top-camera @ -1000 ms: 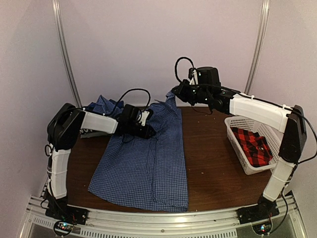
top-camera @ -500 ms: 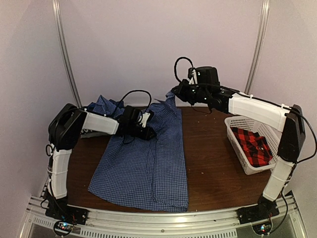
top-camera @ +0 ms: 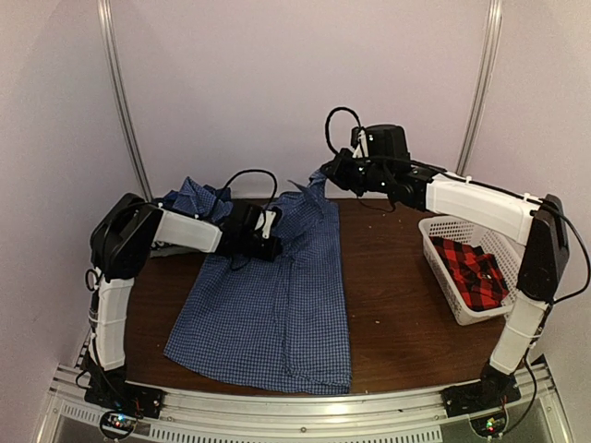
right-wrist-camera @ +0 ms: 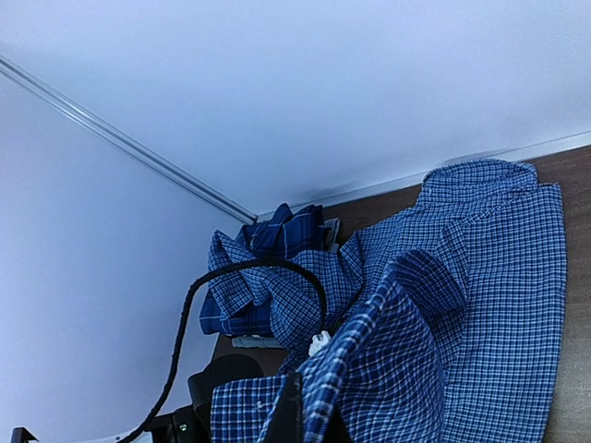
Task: Fold and stack the long sleeve shirts
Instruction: Adjust the sleeve of the 1/3-folded shirt.
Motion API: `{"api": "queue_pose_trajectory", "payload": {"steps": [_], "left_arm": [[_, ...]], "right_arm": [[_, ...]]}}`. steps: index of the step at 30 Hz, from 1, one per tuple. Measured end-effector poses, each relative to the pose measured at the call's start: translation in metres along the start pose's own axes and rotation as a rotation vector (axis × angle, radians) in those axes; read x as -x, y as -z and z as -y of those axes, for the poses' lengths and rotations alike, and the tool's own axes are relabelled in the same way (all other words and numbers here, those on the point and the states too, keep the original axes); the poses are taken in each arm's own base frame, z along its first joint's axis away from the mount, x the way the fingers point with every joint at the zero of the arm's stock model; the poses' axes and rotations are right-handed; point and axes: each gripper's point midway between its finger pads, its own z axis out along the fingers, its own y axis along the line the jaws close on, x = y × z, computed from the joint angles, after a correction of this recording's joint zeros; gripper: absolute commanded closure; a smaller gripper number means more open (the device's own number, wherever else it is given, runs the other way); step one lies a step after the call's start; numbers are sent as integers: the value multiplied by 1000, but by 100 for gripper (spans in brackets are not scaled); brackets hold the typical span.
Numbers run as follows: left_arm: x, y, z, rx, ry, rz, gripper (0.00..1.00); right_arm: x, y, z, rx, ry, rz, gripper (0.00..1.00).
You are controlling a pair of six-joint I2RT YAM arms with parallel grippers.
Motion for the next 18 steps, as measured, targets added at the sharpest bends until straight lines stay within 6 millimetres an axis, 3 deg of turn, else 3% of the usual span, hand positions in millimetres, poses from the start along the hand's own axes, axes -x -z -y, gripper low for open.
{"api": "queue_pose_trajectory", "payload": {"steps": [8,12,18], "left_arm": [[-20,8,-22,128,114,-12,100],[-19,12,-30,178,201,10,100],[-18,13,-34,200,317,28,100]], "right_arm": [[-26,4,30,-60,-30,-40,100],[-45,19,51,-101,-69,-61,100],[-82,47,64,-114,-113,-100,100]]}}
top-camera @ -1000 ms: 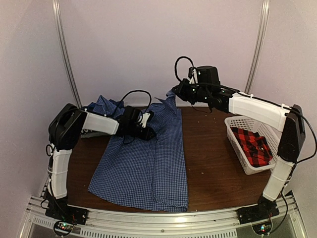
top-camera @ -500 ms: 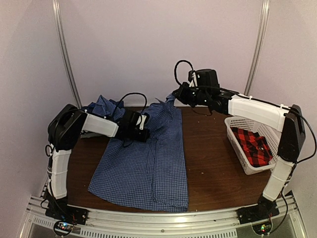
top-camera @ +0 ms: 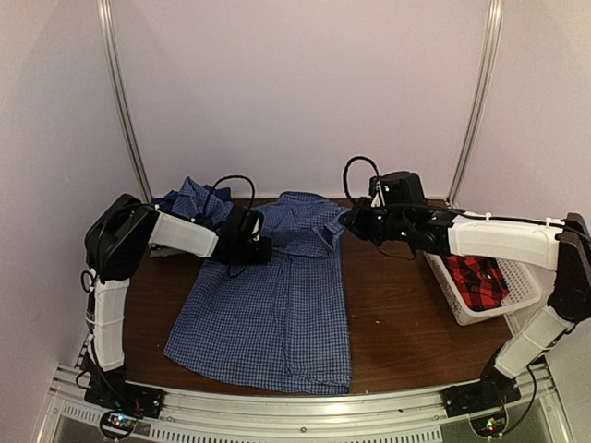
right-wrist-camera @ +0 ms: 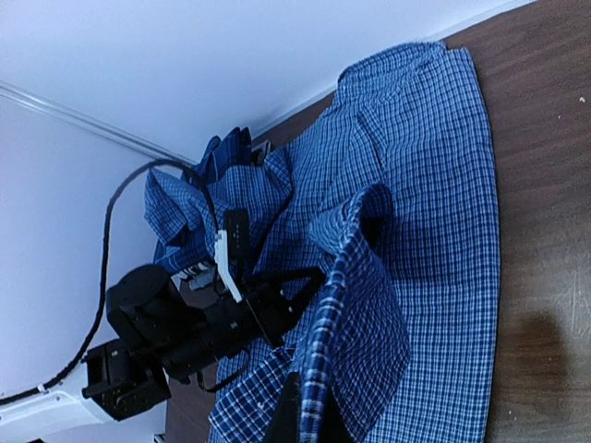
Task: Fold and stack the long sleeve shirts
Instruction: Adjust the sleeve of the 1/3-folded shirt.
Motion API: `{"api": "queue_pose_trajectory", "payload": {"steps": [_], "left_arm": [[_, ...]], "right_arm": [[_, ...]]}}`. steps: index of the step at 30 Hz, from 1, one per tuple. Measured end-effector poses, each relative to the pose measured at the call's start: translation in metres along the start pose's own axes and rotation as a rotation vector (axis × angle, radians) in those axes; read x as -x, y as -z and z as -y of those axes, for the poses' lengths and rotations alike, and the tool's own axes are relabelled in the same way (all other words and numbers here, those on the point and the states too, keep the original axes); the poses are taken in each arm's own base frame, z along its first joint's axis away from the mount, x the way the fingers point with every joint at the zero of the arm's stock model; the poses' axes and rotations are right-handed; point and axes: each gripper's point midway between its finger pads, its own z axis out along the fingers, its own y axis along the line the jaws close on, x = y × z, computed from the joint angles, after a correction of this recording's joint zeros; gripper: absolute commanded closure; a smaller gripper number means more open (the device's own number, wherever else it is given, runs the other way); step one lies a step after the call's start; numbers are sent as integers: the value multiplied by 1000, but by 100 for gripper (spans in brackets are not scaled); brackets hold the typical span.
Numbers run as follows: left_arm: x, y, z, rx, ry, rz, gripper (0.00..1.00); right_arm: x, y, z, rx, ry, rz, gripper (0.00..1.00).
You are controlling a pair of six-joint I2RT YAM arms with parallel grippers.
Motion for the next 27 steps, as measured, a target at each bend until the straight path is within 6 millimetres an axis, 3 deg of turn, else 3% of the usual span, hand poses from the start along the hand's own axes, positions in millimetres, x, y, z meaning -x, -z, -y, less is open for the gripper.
{"api": "queue_pose_trajectory", "payload": {"steps": [3,6,11,15,22,27], "left_arm": [[-2,0,0,2,34,-7,100],[-5,0,-1,4,62,-24,93],[-6,4,0,-16,97,-53,76],[-5,11,-1,-26,105,-77,67],[2,39,4,-46,97,-91,64],[3,68,11,-91,108,-81,64]], "right_arm": [[-29,8,5,2,-3,-46,100],[-66,16,22,-9,-21,-116,97],[-114,24,62,-84,-23,-232,65],[-118,35,79,-149,47,-251,46],[-95,56,74,-204,275,-192,44],[-97,63,54,-234,494,-183,45]]}}
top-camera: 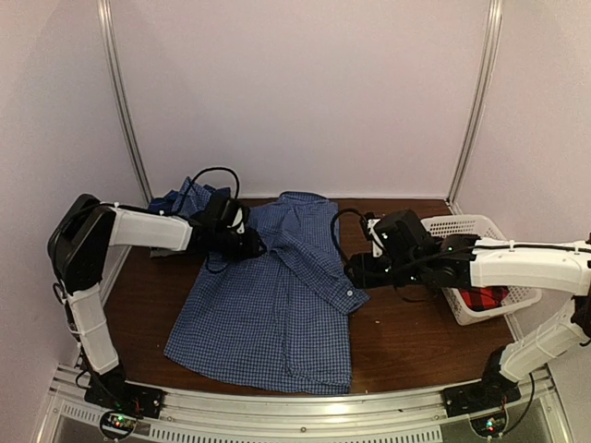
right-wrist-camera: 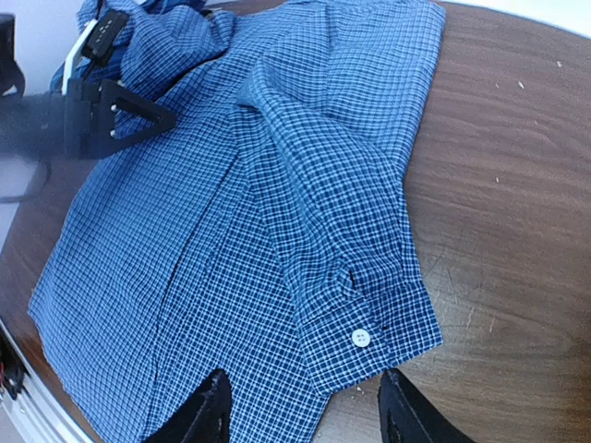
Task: Fold and stack the long sleeve shirts
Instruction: Adjust the sleeve of the 1/3-folded shirt.
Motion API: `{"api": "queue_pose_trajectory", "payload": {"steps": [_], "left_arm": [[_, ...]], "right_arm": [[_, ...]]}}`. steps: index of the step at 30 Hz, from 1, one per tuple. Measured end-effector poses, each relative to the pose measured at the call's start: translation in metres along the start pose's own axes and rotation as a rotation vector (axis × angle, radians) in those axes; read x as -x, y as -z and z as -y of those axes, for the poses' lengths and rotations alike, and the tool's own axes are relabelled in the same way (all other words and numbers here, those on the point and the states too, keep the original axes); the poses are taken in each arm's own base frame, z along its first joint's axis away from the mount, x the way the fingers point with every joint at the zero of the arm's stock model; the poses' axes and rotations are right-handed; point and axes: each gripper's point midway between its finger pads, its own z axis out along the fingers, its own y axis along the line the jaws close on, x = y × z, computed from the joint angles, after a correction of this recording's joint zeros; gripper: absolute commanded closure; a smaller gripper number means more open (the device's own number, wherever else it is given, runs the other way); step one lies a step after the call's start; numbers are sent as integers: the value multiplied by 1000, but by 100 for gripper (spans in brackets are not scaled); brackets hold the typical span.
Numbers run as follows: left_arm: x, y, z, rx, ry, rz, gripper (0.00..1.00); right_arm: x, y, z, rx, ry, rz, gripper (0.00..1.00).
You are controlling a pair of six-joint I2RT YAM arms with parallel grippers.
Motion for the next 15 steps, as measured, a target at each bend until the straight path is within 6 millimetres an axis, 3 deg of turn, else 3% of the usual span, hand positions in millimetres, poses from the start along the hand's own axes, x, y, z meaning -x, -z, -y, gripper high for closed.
{"api": "queue_pose_trajectory", "payload": {"steps": [3,6,15], "left_arm": [[-6,12,4,-32,15,-1,64],[-12,17,4,-47,29,-6,64],[-14,24,11,-74,35,-3,64]], "right_arm": [[-3,1,-14,11,106,-7,45],[-16,-12,-21,6,201,-54,45],[-77,-66,0,-62,363,-253,41]]}}
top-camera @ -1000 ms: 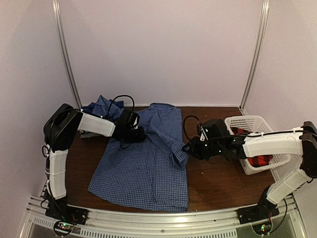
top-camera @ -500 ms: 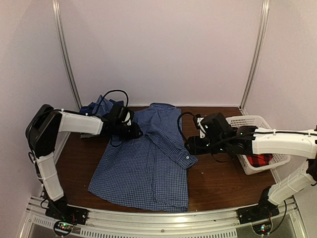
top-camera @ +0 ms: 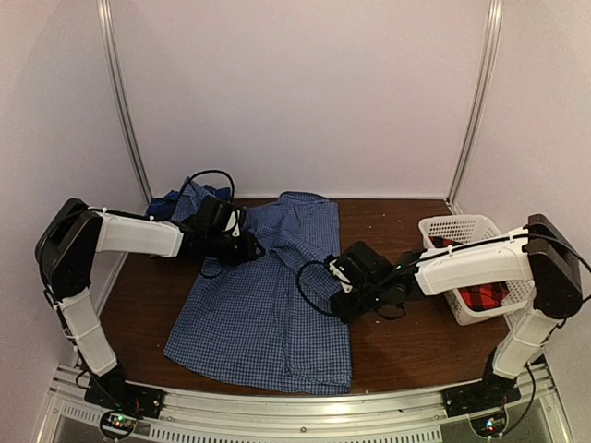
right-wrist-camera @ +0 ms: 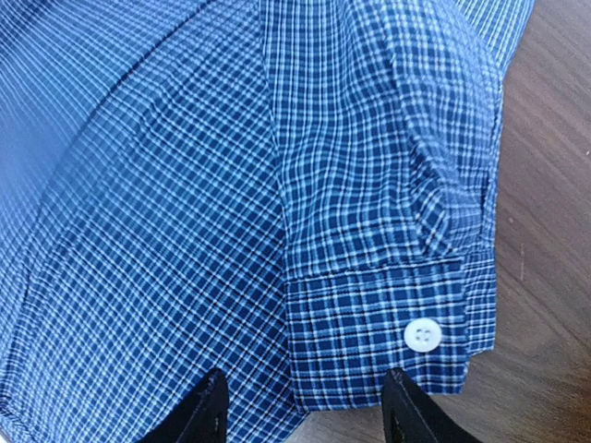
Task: Fold and stack the long sleeve shirts
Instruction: Adjust the sleeve of the 1/3-folded shirt.
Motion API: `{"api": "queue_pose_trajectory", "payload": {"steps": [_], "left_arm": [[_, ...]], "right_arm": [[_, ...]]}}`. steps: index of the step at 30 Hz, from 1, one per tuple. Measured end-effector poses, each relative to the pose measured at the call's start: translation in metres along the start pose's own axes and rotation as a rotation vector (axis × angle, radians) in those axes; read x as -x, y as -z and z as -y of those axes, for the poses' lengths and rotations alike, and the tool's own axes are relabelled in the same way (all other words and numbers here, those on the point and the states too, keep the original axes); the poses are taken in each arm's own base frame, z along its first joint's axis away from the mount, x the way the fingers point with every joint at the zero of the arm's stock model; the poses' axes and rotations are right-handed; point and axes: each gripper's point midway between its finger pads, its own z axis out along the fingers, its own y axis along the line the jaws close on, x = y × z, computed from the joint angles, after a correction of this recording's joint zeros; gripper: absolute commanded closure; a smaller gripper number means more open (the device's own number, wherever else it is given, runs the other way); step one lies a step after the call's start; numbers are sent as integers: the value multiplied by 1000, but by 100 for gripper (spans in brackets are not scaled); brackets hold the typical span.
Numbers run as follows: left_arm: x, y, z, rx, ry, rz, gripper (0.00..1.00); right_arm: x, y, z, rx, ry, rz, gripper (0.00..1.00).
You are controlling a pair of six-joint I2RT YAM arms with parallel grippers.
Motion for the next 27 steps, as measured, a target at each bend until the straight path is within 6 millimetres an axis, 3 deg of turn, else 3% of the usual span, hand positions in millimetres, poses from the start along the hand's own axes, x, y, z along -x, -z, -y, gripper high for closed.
{"api": "queue_pose_trajectory", "payload": {"steps": [4,10,22,27], "left_arm": [[0,0,0,-2,0,-2,64],[-1,0,1,-8,0,-7,64],[-1,0,2,-11,0,-8,65],[-1,0,2,-11,0,-8,65]], "right_arm": [[-13,-15,-1,-2,28,-47,41],[-16,-20,1,-14,39,-55,44],[-13,-24,9,-75,58,-53,83],[-2,-20,7,-76,66,-40,96]]}}
